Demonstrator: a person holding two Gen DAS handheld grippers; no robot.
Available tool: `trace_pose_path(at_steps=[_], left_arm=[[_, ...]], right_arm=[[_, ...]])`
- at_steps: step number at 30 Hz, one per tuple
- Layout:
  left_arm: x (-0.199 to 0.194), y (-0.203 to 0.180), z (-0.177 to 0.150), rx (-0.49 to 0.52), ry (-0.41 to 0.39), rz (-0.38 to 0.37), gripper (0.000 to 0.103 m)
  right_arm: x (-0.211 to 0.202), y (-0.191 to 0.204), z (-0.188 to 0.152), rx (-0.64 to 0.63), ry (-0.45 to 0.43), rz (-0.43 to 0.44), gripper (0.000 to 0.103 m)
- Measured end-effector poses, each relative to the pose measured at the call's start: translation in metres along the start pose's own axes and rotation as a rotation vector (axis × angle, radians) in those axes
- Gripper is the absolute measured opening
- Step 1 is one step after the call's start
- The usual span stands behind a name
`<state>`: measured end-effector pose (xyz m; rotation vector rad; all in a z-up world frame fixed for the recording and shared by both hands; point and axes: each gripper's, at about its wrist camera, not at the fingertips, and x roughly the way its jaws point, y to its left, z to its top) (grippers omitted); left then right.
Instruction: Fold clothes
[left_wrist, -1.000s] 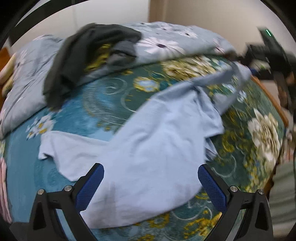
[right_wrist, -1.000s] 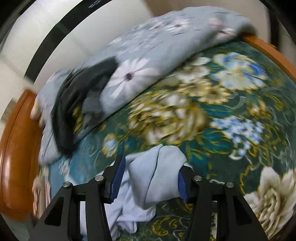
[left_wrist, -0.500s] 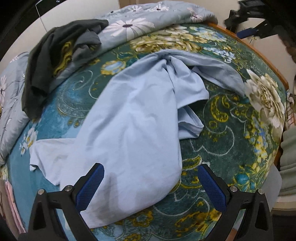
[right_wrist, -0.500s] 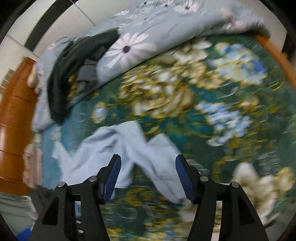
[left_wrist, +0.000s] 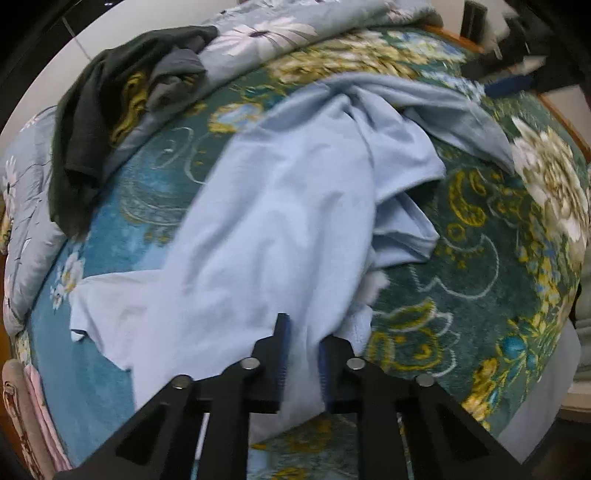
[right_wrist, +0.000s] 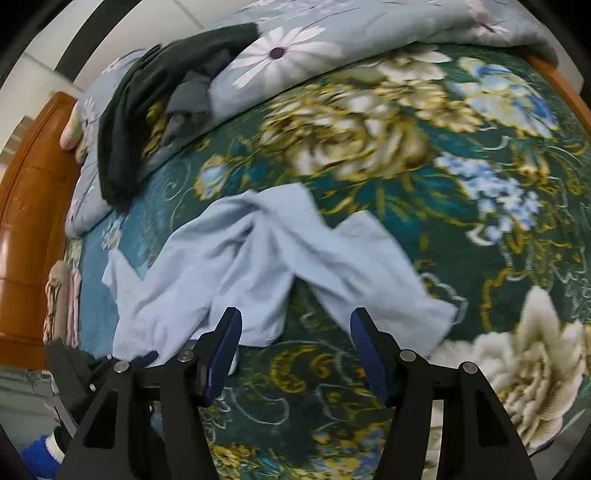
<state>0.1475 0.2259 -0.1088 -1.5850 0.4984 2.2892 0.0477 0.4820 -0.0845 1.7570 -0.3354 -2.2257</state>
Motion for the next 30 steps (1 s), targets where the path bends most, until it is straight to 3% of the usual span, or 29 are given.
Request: trace_pose_path(at_steps=[7,14,19,23,25,26,30], left_arm=[[-0.021,0.106,0.011,-0.22,-0.074,0.018,0.006],[-0.026,0.205,0.043,-0.329,-0.125,0.098,0.006],[-0.002,0.265,0.069,-0.417,-0.087,0.116,0.006],[0.012,0.29,0.056,-0.537,-0.056,-0.007,0.01],[0.011,0.296,0.04,-0.609,-0.071,-0.084,0.023],[0.007,0.295,0.03,-0.642,-0.08,-0.108,0.036],[-0.013,0.27,-0.011,-0.678,-0.146,-0.213,0.049]], right_arm=[[0.013,0.029,-0.006,-0.046,0.005,0.076,0.063],[0.027,0.068,-0.003,-0.11,0.012,0.16,0.063],[0.051,0.082,0.001,-0.073,0.042,0.205,0.062],[0.071,0.086,-0.002,-0.01,0.053,0.228,0.062],[0.081,0.081,-0.006,0.035,0.06,0.229,0.062],[0.085,0.078,-0.006,0.058,0.065,0.225,0.063],[0.098,0.067,-0.004,0.137,0.075,0.221,0.063]])
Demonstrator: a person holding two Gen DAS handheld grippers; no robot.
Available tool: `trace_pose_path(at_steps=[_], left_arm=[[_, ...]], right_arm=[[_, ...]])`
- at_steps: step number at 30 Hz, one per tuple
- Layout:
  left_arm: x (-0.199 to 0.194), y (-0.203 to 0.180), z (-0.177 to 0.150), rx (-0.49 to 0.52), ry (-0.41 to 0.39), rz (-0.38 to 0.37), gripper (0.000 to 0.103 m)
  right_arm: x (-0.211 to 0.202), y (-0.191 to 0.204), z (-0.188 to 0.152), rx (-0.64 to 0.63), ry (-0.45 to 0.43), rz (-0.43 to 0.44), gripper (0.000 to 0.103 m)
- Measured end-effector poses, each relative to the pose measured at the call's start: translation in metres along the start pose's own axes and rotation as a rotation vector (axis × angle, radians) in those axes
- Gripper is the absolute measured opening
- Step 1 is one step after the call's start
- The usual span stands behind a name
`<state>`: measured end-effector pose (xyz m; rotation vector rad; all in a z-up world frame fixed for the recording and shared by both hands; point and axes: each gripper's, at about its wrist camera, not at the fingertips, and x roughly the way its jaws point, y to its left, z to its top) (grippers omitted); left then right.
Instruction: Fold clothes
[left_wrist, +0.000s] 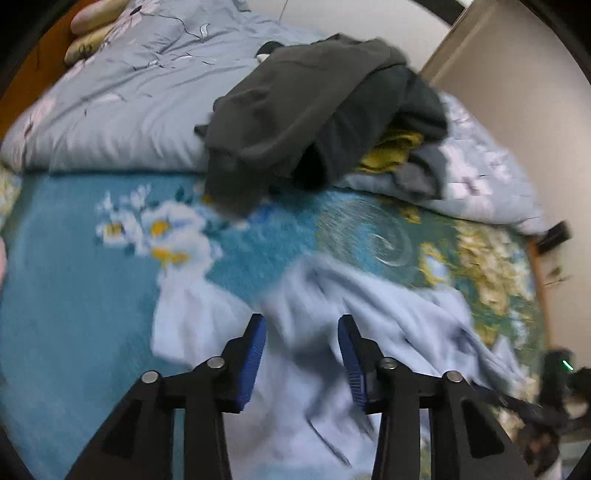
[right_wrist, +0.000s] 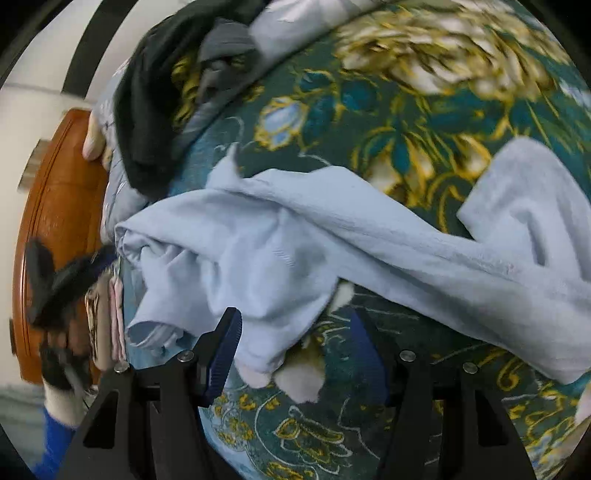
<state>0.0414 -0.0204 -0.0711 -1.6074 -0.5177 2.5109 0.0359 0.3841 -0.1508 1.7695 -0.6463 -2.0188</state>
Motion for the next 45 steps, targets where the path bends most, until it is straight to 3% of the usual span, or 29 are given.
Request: trace_pose_path(at_steps=[4,8,12,13,14,16,17,21,28,37,40,45], left_arm=[[0.004,-0.023,-0.033,0.097,0.035,-0.033,0.056],[0.038,-0.036,-0.031,0.089,0.102,-0.044,0.056],[0.057,-0.031,-0.011,-0.008,0.08,-0.095,0.056],[0.059,-0.029,-0.006,-0.031,0.068,-0.104,0.056],[0.062,-0.027,-0.003,-0.054,0.064,-0.105,0.055],[0.066,-0.023,0.0,-0.077,0.067,-0.107,0.041],[0.067,-0.022,0.001,-0.082,0.066,-0.103,0.022],[0.054,-0.014,0.003,-0.106,0.034,-0.12,0.01],[-0.021,-0.01,0.016,-0.02,-0.112,-0.118,0.009],[-0.175,-0.002,0.032,0.029,-0.432,-0.101,0.009],[-0.204,-0.006,0.012,0.071,-0.468,-0.094,0.009],[-0.248,-0.012,-0.026,0.145,-0.519,-0.082,0.009]], right_arm=[[0.009,-0.011,0.006,0.109,-0.019,0.053,0.063],[0.021,-0.017,0.009,0.231,-0.047,0.103,0.061],[0.029,-0.019,0.009,0.32,-0.096,0.128,0.035],[0.03,-0.019,0.008,0.339,-0.105,0.141,0.02],[0.03,-0.018,0.008,0.35,-0.111,0.156,0.013],[0.028,-0.013,0.007,0.351,-0.118,0.19,0.009],[0.026,-0.009,0.008,0.345,-0.122,0.21,0.009],[0.01,0.012,0.017,0.295,-0.155,0.311,0.007],[-0.044,0.058,0.045,0.213,-0.271,0.524,0.007],[-0.146,0.136,0.066,0.005,-0.424,0.723,0.007],[-0.182,0.163,0.067,-0.073,-0.473,0.777,0.007],[-0.221,0.167,0.019,-0.151,-0.5,0.808,0.007]])
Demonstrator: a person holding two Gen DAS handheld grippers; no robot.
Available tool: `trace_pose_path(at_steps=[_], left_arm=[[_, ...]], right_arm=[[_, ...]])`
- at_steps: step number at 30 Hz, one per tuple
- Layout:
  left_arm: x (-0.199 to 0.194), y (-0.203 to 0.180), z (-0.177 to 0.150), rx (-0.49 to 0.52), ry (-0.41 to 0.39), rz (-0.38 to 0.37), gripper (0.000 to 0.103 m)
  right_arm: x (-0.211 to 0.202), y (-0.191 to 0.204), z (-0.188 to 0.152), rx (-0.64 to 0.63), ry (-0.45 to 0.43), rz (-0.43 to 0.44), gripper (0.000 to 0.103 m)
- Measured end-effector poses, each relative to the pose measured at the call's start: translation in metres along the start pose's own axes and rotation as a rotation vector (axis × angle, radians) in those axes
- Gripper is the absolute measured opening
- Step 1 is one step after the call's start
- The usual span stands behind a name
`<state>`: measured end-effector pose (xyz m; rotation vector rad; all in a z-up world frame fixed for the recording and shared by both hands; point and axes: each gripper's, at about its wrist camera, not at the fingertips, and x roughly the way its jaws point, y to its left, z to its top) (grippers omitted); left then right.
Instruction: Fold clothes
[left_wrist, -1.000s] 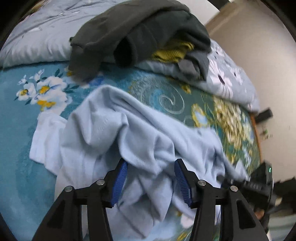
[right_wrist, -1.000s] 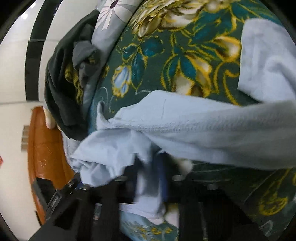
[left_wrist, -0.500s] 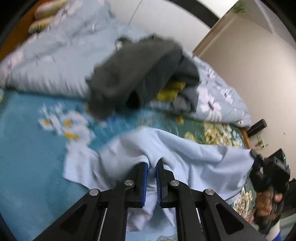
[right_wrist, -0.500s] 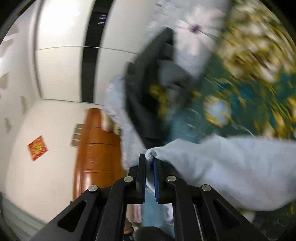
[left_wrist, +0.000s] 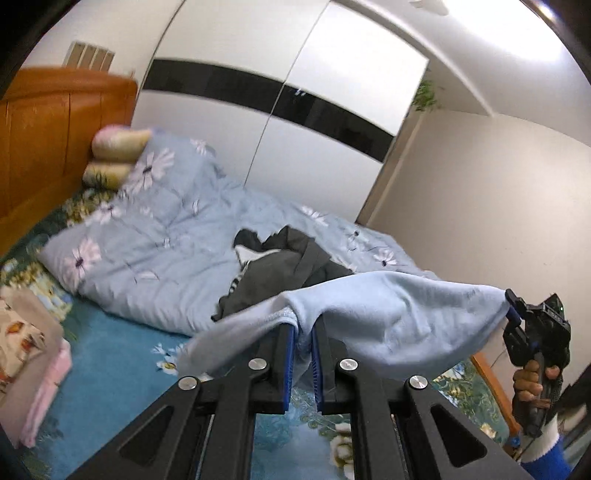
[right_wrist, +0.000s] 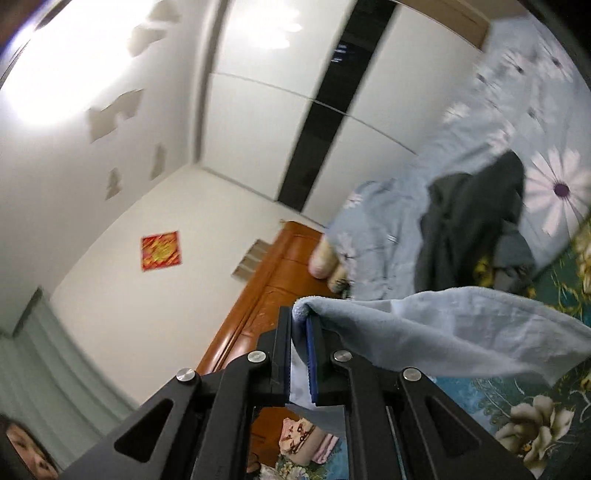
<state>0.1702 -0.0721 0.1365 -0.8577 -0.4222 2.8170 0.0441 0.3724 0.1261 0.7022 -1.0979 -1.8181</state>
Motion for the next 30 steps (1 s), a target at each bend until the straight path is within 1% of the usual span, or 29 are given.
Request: trace_pose_path(at_steps=[7,8,11,13,15,16,18,21,24,27,29,30], left_arm=[[-0.078,-0.02,-0.012,0.107,-0.066,-0.005,0.009],[-0.084,-0.024,-0.014,0.12,-0.068,-0.005,0.009],[-0.083,-0.034,-0.014,0.145,-0.05,-0.014,0.01],[-0.062,-0.037,-0.016,0.131,0.009,-0.016,0.012],[-0.03,-0.035,-0.023,0.103,0.084,-0.02,0.013],[-0.01,-0.033,-0.03,0.084,0.127,-0.023,0.013],[0.037,-0.024,-0.048,0.024,0.232,-0.023,0.013],[0.11,-0.003,-0.088,-0.09,0.394,-0.004,0.013],[0.171,0.013,-0.137,-0.197,0.546,0.016,0.013],[0.197,0.013,-0.166,-0.218,0.619,0.051,0.013],[0.206,0.012,-0.165,-0.221,0.617,0.052,0.013],[0.208,0.012,-0.159,-0.214,0.604,0.051,0.013]], right_arm=[[-0.052,0.06,-0.033,-0.099,0.0,0.069,0.007],[-0.061,0.067,-0.037,-0.11,-0.001,0.086,0.007],[-0.08,0.084,-0.04,-0.15,-0.014,0.12,0.007],[-0.081,0.084,-0.039,-0.161,-0.017,0.114,0.007],[-0.077,0.073,-0.038,-0.155,-0.008,0.072,0.007],[-0.072,0.061,-0.037,-0.139,0.005,0.041,0.007],[-0.06,0.025,-0.037,-0.093,0.035,-0.059,0.007],[-0.044,-0.038,-0.045,0.015,0.067,-0.184,0.007],[-0.029,-0.103,-0.054,0.137,0.09,-0.295,0.007],[-0.02,-0.147,-0.059,0.243,0.082,-0.328,0.007],[-0.014,-0.176,-0.063,0.314,0.077,-0.35,0.007],[-0.01,-0.191,-0.064,0.349,0.074,-0.361,0.007]])
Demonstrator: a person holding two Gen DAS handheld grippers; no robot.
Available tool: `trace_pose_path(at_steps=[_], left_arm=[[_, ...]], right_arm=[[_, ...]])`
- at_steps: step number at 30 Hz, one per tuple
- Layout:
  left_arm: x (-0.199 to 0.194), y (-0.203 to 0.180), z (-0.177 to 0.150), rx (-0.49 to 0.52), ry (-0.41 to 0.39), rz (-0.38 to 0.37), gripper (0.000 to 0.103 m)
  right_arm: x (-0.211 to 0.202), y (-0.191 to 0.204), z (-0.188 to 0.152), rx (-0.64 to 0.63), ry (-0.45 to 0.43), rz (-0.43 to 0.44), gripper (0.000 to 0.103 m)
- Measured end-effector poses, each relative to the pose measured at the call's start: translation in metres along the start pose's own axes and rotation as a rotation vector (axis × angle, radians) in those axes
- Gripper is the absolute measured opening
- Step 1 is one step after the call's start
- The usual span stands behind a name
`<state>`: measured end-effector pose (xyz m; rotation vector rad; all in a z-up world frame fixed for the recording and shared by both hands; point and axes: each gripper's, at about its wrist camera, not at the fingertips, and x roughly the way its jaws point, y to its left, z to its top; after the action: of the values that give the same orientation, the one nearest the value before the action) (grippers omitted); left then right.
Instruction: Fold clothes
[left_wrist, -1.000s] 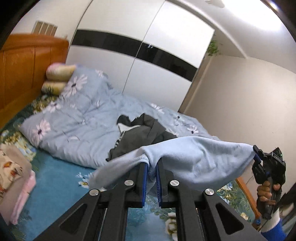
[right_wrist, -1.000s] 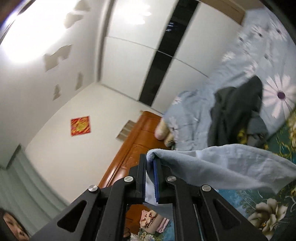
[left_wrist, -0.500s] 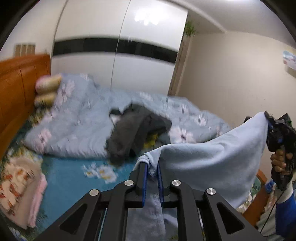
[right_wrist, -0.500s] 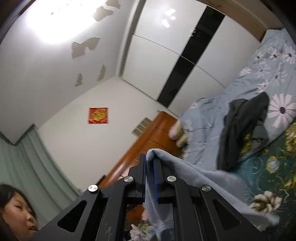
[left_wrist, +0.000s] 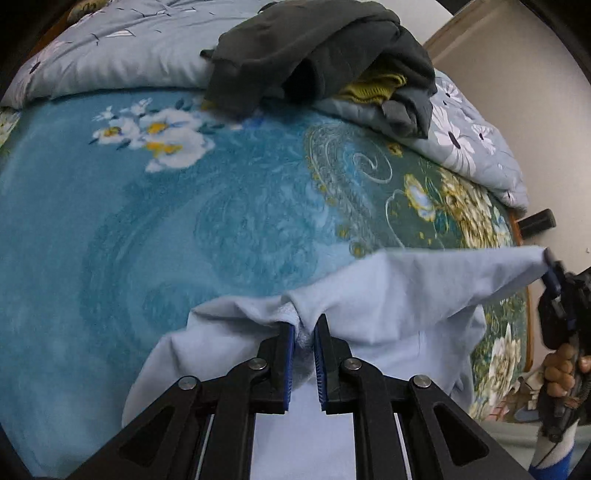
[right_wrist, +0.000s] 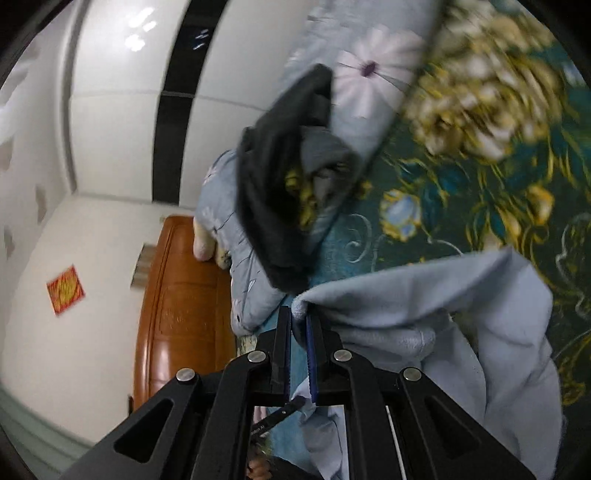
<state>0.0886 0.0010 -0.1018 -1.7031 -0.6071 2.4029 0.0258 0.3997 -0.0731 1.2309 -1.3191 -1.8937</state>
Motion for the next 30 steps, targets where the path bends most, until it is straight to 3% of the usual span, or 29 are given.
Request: trace_pose_path(at_steps=[5,8,11,15,18,21,26,30], left_arm=[[-0.003,-0.012,0.044,0.046,-0.05,0.03,0.013],[0.014,-0.01,0.057,0.083,-0.022,0.093,0.015],[0.038,0.015,0.052,0.014,0.089,0.104,0.042],[0.031,0.031,0.031,0.006,0.081,0.08,0.048],[0.005,0.006,0.018,0.141,0.015,0.054,0.055],[-0.006,-0.045,-0.003,0.441,-0.001,0.08,0.062],[0.027,-0.081,-0.04,0.723,0.148,0.126,0.062],[0.05,-0.096,-0.061,0.847,0.242,0.183,0.062]], right_arm=[[0.018,-0.014,0.021,0.028,-0.006,-0.055,0.007],[0.027,-0.016,0.033,0.027,-0.011,-0.089,0.007],[0.035,-0.019,0.046,0.026,-0.016,-0.123,0.007],[0.046,-0.03,0.056,0.037,-0.015,-0.164,0.007],[0.051,-0.039,0.057,0.057,-0.013,-0.178,0.007],[0.053,-0.044,0.058,0.08,-0.012,-0.181,0.007],[0.056,-0.041,0.054,0.092,-0.011,-0.18,0.007],[0.055,-0.038,0.053,0.089,-0.011,-0.181,0.007]])
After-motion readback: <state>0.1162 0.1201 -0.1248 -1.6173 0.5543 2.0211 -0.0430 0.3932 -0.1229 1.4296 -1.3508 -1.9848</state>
